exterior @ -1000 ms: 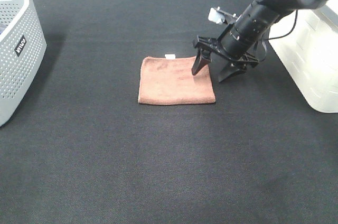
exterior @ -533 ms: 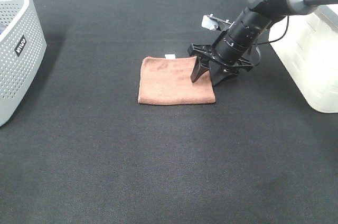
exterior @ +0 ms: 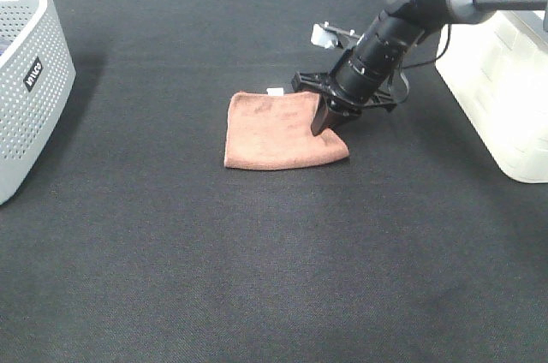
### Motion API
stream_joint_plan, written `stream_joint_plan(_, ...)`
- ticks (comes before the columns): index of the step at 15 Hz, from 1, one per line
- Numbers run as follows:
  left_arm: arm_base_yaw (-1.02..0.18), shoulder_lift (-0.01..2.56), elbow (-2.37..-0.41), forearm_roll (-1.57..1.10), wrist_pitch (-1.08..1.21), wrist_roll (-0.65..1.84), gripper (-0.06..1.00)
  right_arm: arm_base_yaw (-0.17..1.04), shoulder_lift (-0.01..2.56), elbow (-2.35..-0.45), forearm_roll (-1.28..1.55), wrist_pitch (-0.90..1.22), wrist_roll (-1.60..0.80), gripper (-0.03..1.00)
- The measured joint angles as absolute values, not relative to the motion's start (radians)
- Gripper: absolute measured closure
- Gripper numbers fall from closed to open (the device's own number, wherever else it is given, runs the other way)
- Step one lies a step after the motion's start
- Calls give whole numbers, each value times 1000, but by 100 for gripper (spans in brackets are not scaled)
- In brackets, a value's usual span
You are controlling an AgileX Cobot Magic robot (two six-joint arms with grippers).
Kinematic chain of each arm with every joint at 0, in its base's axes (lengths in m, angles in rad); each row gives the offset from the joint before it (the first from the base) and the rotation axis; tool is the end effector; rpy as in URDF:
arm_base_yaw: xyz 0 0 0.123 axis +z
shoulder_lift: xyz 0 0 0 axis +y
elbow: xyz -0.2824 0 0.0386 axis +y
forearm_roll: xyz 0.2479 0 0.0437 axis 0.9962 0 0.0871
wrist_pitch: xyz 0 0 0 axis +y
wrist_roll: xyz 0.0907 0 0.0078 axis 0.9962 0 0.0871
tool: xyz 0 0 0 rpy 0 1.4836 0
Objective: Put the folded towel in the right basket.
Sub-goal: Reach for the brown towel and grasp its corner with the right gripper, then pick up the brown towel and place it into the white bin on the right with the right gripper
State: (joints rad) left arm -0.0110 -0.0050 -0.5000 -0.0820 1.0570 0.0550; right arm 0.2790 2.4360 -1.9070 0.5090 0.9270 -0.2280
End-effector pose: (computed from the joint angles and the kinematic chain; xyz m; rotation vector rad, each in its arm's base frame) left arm -0.0057 -0.0064 0.2777 0.0709 2.0324 -0.0703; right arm 0.4691 0.1713 0.1085 -0.3433 2.8650 0.6474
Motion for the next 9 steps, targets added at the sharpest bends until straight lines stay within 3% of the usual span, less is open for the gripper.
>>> stream_joint_plan(9, -11, -5, -500, -82, 1057, 55, 7, 279, 2138, -1930, 369, 972, -228, 94)
